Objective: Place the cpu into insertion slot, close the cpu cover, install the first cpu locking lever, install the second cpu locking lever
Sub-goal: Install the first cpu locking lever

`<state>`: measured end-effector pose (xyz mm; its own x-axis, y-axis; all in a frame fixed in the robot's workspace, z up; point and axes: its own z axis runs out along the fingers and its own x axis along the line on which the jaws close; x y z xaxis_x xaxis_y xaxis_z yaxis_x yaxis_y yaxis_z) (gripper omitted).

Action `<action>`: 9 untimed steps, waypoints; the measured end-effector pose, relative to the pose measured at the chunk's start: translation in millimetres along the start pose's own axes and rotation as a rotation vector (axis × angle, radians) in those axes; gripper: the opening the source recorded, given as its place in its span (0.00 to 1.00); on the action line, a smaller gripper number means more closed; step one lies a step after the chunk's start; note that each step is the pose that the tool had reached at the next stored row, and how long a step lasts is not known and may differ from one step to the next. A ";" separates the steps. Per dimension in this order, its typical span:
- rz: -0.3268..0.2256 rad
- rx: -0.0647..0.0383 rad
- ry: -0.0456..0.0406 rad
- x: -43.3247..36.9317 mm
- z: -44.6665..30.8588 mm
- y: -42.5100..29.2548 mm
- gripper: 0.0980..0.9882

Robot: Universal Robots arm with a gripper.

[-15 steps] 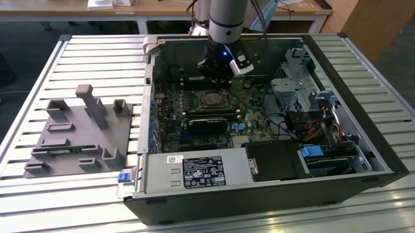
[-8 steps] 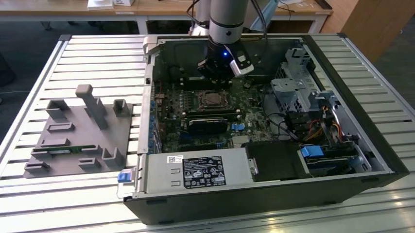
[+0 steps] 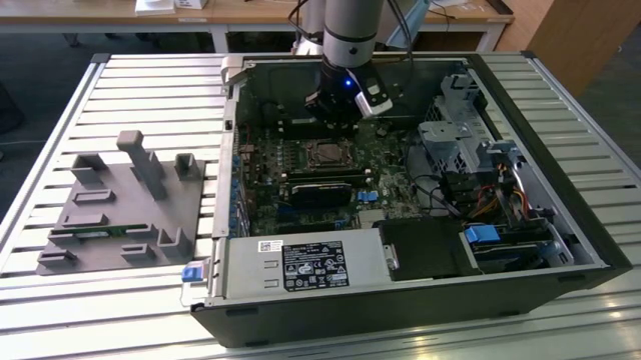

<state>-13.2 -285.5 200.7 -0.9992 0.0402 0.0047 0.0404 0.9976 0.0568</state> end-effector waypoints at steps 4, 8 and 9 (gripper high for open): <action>0.000 0.000 0.0001 0.0 -0.8 0.0 0.01; 0.000 0.008 -0.0001 0.0 0.2 0.0 0.01; 0.000 0.010 -0.0001 0.0 0.5 0.0 0.01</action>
<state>-13.2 -285.5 200.2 -0.9992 0.0402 0.0045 0.0404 0.9981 0.0467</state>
